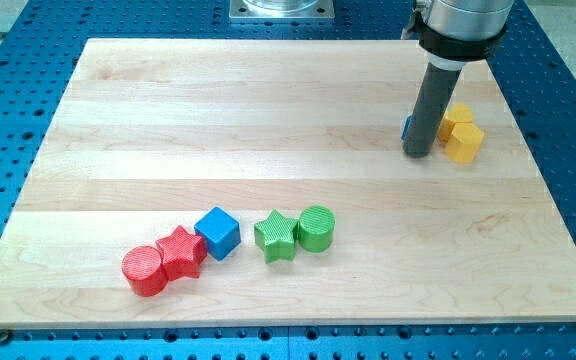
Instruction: Push the blue cube into the blue triangle
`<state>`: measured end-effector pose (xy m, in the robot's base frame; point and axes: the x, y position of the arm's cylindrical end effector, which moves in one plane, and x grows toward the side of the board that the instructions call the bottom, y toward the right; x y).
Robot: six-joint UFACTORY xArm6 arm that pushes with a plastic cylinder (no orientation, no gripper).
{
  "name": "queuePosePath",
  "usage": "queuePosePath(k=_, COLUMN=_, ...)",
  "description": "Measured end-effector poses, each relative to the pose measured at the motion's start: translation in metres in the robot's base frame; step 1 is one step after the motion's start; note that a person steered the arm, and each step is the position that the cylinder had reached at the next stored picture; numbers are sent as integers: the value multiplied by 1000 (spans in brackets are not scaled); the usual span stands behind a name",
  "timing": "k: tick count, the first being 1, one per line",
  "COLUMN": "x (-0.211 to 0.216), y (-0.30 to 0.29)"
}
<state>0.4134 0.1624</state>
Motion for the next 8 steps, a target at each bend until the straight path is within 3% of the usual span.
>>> queuePosePath(k=3, x=23, y=-31)
queuePosePath(k=4, x=83, y=-38)
queuePosePath(k=5, x=182, y=-62)
queuePosePath(k=6, x=188, y=-163)
queuePosePath(k=7, x=135, y=-269)
queuePosePath(k=8, x=93, y=-298)
